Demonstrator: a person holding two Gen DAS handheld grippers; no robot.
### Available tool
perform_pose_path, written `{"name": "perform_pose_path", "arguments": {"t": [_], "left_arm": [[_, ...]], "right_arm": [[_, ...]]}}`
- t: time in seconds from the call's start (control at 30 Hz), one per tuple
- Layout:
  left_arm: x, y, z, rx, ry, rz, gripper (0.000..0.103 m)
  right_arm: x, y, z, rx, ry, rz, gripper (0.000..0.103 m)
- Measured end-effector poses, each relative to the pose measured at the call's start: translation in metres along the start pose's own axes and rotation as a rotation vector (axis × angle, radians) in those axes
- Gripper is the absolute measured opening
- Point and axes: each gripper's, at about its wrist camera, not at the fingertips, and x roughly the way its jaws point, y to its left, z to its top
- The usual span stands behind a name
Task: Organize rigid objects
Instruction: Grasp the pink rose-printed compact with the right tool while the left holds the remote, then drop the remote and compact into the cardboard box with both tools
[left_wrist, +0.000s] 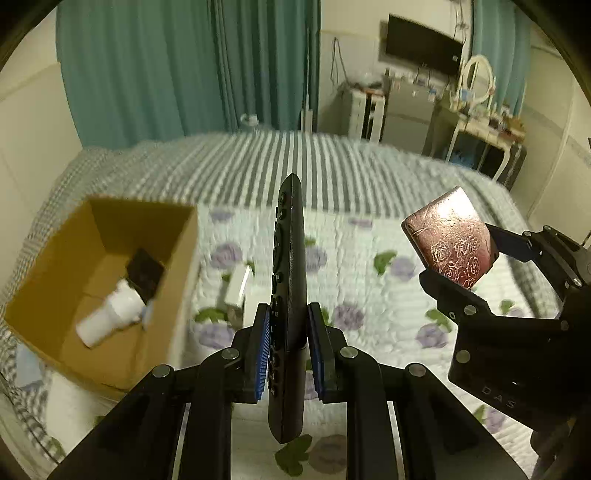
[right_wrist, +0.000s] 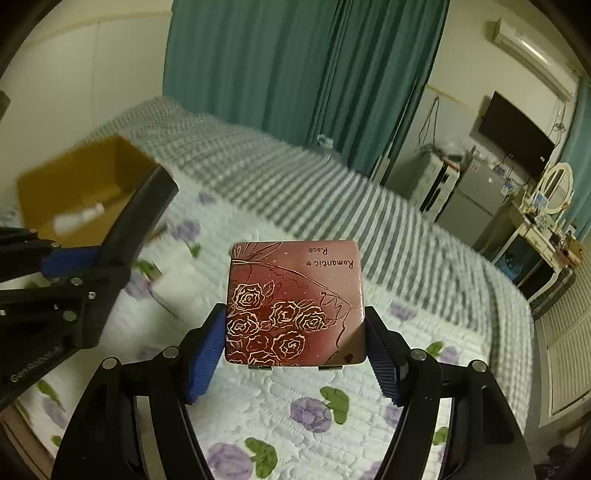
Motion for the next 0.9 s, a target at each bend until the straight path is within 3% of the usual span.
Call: {"name": "perform_pose_path", "arguments": {"t": [0.23,0.43,0.67,0.9], "left_arm": [[-0.057,0.040,0.029,-0.001,-0.089,0.012,0.019],[-0.064,0.101,0.036,-0.003,-0.099,0.084,0.019],[-0.003,0.166,0.024,-0.032,-0.016,0.161,0.019],[0.044,0.184,0.021,0.015,0.024,0.205,0.019]], "right_arm": [[-0.066,0.019,0.051,0.003,-0.102,0.018,0.070],[-0.086,0.062,0.094,0.024,-0.173,0.126,0.070],[-0.018,0.122,0.123,0.032,-0.141,0.288,0.070],[0.092,0.141,0.133,0.025,-0.103,0.432,0.071]]}}
